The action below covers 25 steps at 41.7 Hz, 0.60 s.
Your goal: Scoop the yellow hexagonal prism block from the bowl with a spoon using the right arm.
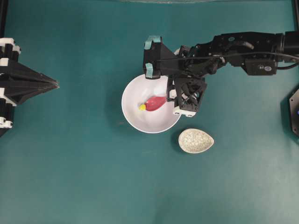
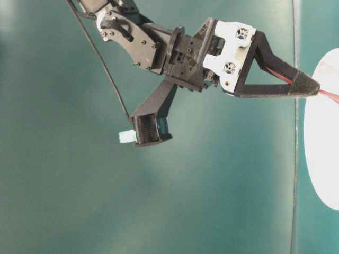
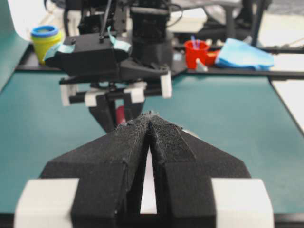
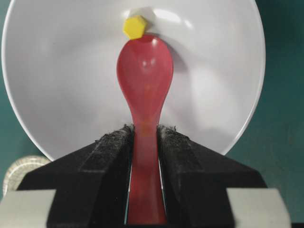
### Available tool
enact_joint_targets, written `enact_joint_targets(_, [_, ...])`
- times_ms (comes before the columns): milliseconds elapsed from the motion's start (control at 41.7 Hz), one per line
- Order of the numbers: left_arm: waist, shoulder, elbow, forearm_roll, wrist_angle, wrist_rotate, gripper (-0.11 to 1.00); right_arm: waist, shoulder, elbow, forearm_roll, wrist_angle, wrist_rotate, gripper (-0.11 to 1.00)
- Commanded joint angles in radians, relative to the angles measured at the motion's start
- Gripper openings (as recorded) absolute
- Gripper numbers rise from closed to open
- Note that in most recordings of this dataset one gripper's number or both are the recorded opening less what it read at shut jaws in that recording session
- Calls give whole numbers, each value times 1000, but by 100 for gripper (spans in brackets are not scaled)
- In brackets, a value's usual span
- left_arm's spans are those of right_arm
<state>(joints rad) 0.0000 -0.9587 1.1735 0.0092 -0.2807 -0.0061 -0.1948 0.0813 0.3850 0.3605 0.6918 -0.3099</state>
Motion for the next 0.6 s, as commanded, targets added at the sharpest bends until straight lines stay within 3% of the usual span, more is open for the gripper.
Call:
enact_joint_targets(0, [0,8,-28,2,-9,2,3,3,-15,-25,3,-25,3,25])
enact_joint_targets(360, [0,8,-28,2,-9,3,3,3,-15,-25,5,-156,80,25])
enact_joint_targets(575, [0,8,-28,2,-9,3,3,6,-15,-23,5,-225,89,25])
